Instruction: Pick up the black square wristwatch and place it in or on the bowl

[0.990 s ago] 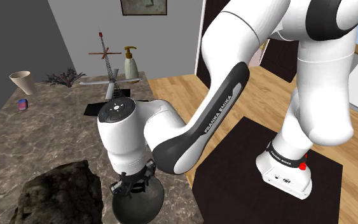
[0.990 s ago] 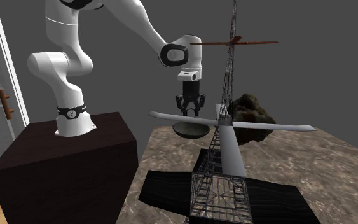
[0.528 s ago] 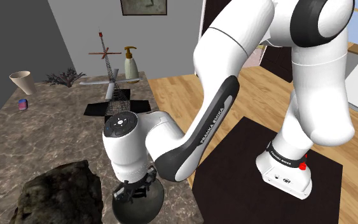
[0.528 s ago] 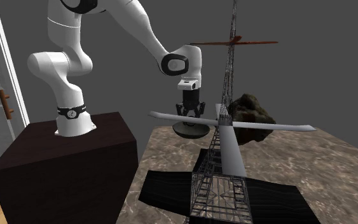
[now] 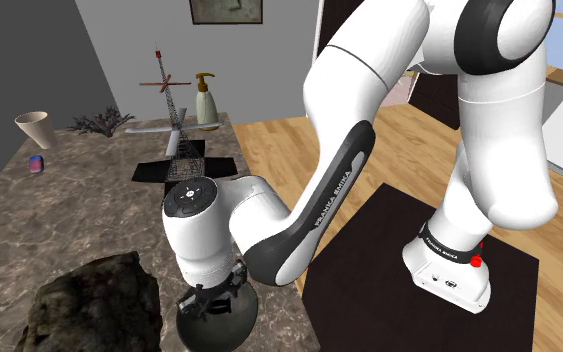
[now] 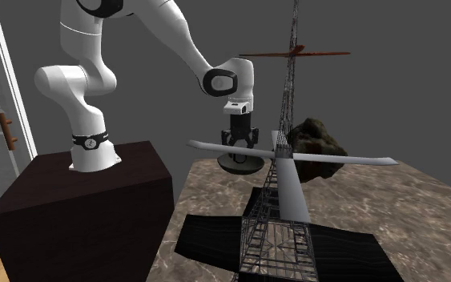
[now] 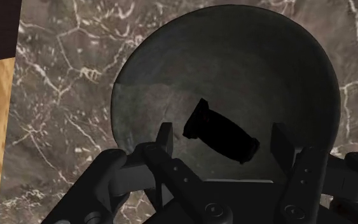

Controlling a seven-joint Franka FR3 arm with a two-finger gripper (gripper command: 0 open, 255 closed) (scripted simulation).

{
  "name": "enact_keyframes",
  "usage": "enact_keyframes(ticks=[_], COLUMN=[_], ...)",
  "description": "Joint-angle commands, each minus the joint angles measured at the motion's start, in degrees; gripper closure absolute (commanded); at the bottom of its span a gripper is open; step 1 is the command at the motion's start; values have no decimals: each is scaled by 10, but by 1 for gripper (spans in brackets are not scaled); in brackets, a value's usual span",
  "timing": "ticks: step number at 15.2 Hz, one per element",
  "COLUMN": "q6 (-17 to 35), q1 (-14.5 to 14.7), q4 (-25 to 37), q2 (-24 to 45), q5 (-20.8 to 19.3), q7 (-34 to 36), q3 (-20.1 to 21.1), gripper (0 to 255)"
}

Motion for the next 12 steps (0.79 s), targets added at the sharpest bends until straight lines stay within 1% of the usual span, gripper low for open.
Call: enact_keyframes(ticks=[1, 5, 9, 12], q6=[0, 0, -50, -50], q1=[0, 0, -24, -24], q4=[0, 0, 2, 2], q2=[0, 0, -56, -56], q5=[0, 0, 46, 46], q7=[0, 0, -30, -30], q3=[0, 0, 33, 32], gripper=[0, 0, 0, 0])
